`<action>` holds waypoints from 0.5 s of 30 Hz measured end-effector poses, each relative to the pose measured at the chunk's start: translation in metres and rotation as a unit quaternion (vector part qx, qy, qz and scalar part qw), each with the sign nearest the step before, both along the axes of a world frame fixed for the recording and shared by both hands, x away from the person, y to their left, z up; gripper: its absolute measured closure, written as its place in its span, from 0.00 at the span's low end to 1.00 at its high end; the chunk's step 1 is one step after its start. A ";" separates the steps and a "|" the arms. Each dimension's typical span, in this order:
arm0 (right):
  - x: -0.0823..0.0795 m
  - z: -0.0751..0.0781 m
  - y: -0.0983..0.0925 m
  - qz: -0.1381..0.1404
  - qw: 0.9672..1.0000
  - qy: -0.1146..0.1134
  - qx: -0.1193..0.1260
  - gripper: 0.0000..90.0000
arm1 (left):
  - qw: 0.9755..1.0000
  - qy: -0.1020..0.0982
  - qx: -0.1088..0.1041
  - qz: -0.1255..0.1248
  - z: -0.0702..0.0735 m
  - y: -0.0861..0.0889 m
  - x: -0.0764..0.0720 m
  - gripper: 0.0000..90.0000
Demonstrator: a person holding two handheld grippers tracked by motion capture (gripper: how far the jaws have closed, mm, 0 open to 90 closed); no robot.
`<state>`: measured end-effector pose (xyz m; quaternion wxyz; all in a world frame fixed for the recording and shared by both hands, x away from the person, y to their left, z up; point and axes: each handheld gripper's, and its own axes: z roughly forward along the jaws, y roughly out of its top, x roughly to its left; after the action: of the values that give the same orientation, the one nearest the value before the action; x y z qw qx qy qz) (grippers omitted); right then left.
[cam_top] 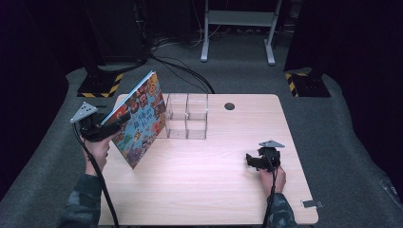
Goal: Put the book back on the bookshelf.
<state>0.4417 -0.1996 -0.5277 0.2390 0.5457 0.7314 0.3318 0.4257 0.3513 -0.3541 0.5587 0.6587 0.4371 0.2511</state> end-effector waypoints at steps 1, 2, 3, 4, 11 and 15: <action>0.000 0.000 0.000 0.000 1.000 0.000 0.000 0.17 | 1.000 0.002 0.008 -0.001 0.001 0.000 0.001 0.59; 0.000 0.000 0.000 0.000 1.000 0.000 0.000 0.17 | 1.000 0.004 0.009 -0.002 0.003 -0.001 0.002 0.59; 0.000 0.000 0.000 0.000 1.000 0.000 0.000 0.17 | 1.000 0.006 0.013 -0.002 0.003 -0.001 0.002 0.60; 0.000 0.000 0.000 0.000 1.000 0.000 0.000 0.17 | 1.000 0.008 0.019 -0.001 0.004 -0.002 0.003 0.61; 0.000 0.000 0.000 0.000 1.000 0.000 0.000 0.17 | 0.998 -0.003 0.052 0.024 0.006 -0.013 -0.002 0.88; 0.000 0.000 0.000 0.000 1.000 0.000 0.000 0.17 | 0.997 -0.019 0.056 0.040 0.004 -0.020 -0.005 0.89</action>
<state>0.4417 -0.1997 -0.5277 0.2389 0.5457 0.7315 0.3319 0.4205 0.3310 -0.3502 0.5186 0.6657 0.4382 0.3095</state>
